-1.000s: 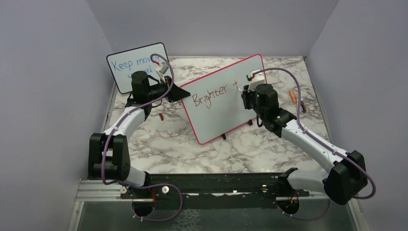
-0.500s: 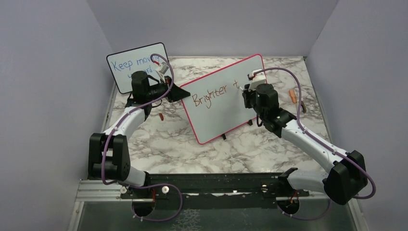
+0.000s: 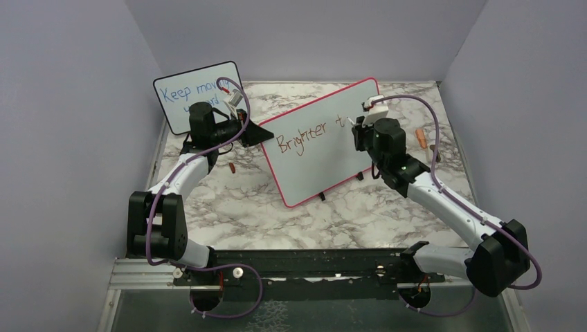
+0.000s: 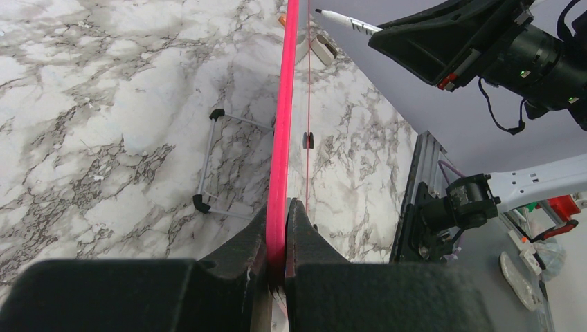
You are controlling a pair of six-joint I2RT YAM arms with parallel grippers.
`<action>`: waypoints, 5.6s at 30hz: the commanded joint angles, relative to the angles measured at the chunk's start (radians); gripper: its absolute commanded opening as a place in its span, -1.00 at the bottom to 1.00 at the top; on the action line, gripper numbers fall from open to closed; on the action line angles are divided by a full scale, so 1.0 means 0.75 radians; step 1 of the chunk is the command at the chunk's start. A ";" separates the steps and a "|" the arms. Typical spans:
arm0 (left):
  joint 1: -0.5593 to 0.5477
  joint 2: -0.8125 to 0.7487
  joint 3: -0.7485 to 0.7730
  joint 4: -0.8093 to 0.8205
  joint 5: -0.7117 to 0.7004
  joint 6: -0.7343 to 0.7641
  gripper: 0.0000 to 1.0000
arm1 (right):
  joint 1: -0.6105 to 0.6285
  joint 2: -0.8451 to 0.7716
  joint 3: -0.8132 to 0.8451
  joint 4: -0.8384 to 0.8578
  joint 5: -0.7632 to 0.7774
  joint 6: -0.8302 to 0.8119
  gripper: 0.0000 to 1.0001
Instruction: Write a sentence on the whiteboard
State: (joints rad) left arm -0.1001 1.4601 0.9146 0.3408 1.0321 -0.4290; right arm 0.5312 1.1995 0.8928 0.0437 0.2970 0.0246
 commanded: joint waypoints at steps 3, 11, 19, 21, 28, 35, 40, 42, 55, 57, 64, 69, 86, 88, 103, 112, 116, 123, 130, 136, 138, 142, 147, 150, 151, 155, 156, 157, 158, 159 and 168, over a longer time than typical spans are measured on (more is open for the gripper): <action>-0.022 0.054 -0.024 -0.135 -0.093 0.130 -1.00 | -0.017 0.025 0.059 0.075 -0.031 -0.014 -0.98; -0.023 0.054 -0.025 -0.135 -0.092 0.130 -1.00 | -0.023 0.058 0.078 0.094 -0.065 -0.014 -0.98; -0.024 0.056 -0.025 -0.135 -0.091 0.131 -1.00 | -0.036 0.090 0.084 0.101 -0.067 -0.015 -0.98; -0.022 0.056 -0.025 -0.135 -0.092 0.132 -1.00 | -0.040 0.098 0.076 0.103 -0.065 -0.011 -0.98; -0.022 0.058 -0.023 -0.135 -0.095 0.130 -1.00 | -0.047 0.100 0.082 0.071 -0.086 0.000 -0.98; -0.023 0.058 -0.024 -0.135 -0.098 0.130 -1.00 | -0.047 0.026 0.045 0.046 -0.071 0.020 -0.98; -0.022 0.056 -0.025 -0.135 -0.098 0.130 -1.00 | -0.047 -0.008 0.013 0.030 -0.071 0.034 -0.98; -0.022 0.056 -0.025 -0.135 -0.098 0.130 -1.00 | -0.048 -0.008 0.008 0.019 -0.074 0.036 -0.98; -0.023 0.055 -0.027 -0.135 -0.096 0.130 -1.00 | -0.048 0.026 0.014 0.035 -0.084 0.039 -0.98; -0.023 0.054 -0.027 -0.135 -0.095 0.130 -1.00 | -0.048 0.034 0.020 0.042 -0.084 0.038 -0.98; -0.023 0.055 -0.027 -0.135 -0.096 0.132 -1.00 | -0.048 0.058 0.028 0.064 -0.080 0.035 -0.98; -0.022 0.055 -0.025 -0.135 -0.095 0.133 -1.00 | -0.047 0.077 0.032 0.066 -0.078 0.034 -0.98; -0.022 0.058 -0.025 -0.137 -0.099 0.134 -1.00 | -0.047 0.029 -0.040 -0.053 -0.060 0.071 -0.98; -0.022 0.059 -0.023 -0.137 -0.098 0.134 -1.00 | -0.047 0.027 -0.046 -0.056 -0.055 0.075 -0.98; -0.023 0.060 -0.025 -0.137 -0.099 0.132 -1.00 | -0.047 0.003 -0.072 -0.101 -0.041 0.100 -0.98; -0.023 0.056 -0.025 -0.139 -0.100 0.134 -1.00 | -0.048 -0.019 -0.038 -0.070 -0.010 0.087 -0.98; -0.023 0.054 -0.023 -0.143 -0.101 0.136 -1.00 | -0.050 -0.027 -0.011 -0.003 0.001 0.073 -0.98; -0.022 0.054 -0.023 -0.146 -0.100 0.140 -1.00 | -0.063 -0.014 0.027 0.037 -0.013 0.055 -0.98; -0.022 0.056 -0.022 -0.148 -0.099 0.142 -1.00 | -0.078 0.011 0.064 0.046 -0.046 0.046 -0.98; -0.022 0.059 -0.020 -0.150 -0.099 0.144 -1.00 | -0.087 0.037 0.066 0.054 -0.058 0.049 -0.99; -0.022 0.060 -0.020 -0.150 -0.099 0.144 -1.00 | -0.090 0.042 0.068 0.057 -0.063 0.048 -0.98; -0.024 0.060 -0.021 -0.150 -0.098 0.144 -1.00 | -0.100 0.058 0.069 0.064 -0.076 0.048 -0.98; -0.022 0.062 -0.019 -0.150 -0.098 0.144 -1.00 | -0.101 0.071 0.077 0.069 -0.103 0.050 -0.98; -0.022 0.062 -0.019 -0.150 -0.098 0.144 -1.00 | -0.104 0.072 0.080 0.068 -0.109 0.049 -0.98; -0.022 0.062 -0.019 -0.150 -0.098 0.144 -1.00 | -0.105 0.073 0.081 0.069 -0.113 0.048 -0.98; -0.022 0.063 -0.019 -0.150 -0.098 0.144 -1.00 | -0.105 0.078 0.080 0.061 -0.114 0.052 -0.98; -0.023 0.062 -0.019 -0.150 -0.097 0.144 -1.00 | -0.105 0.079 0.078 0.062 -0.111 0.051 -0.98; -0.023 0.062 -0.019 -0.150 -0.098 0.144 -1.00 | -0.104 0.080 0.073 0.062 -0.108 0.053 -0.98; -0.023 0.062 -0.019 -0.150 -0.098 0.144 -1.00 | -0.105 0.081 0.072 0.060 -0.106 0.055 -0.98; -0.023 0.062 -0.019 -0.150 -0.098 0.144 -1.00 | -0.104 0.082 0.067 0.056 -0.104 0.058 -0.98; -0.023 0.062 -0.019 -0.150 -0.100 0.144 -1.00 | -0.104 0.051 0.009 0.003 -0.091 0.090 -0.98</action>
State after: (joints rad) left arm -0.1001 1.4601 0.9199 0.3241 1.0317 -0.4213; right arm 0.4564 1.2484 0.9154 0.0616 0.2379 0.0750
